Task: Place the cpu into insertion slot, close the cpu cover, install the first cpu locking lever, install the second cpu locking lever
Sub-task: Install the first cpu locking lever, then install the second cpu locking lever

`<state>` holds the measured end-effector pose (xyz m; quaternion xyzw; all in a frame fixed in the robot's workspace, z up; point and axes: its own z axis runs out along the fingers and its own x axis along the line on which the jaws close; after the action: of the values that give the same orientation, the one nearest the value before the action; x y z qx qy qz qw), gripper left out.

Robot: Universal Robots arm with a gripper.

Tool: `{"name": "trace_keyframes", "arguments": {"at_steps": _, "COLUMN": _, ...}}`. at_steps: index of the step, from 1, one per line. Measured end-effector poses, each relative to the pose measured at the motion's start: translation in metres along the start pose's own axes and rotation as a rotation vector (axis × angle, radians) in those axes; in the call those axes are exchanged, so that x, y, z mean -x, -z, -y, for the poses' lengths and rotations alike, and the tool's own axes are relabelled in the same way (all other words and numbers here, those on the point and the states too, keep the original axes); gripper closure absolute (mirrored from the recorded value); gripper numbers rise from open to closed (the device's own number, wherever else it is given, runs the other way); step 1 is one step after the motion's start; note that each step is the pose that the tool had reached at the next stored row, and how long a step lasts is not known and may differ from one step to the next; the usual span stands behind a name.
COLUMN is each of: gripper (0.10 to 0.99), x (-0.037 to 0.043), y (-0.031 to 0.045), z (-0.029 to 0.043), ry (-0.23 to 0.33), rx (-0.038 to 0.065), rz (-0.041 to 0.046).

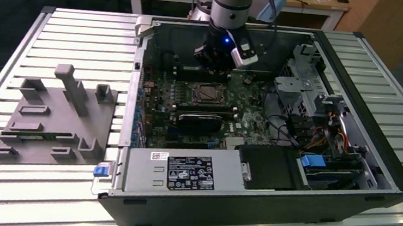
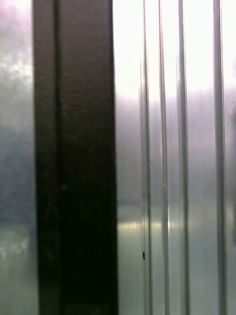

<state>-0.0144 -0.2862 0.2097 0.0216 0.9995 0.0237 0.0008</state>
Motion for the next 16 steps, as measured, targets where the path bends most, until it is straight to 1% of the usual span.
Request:
{"name": "trace_keyframes", "arguments": {"at_steps": 9, "gripper": 0.98, "x": 0.0003, "y": 0.0002, "z": 0.0019, "ry": 0.0, "rx": 0.0, "rz": -0.0001}}
{"name": "trace_keyframes", "arguments": {"at_steps": 16, "gripper": 0.98, "x": 0.0006, "y": 0.0003, "z": 0.0055, "ry": 0.0, "rx": 0.0, "rz": 0.0}}
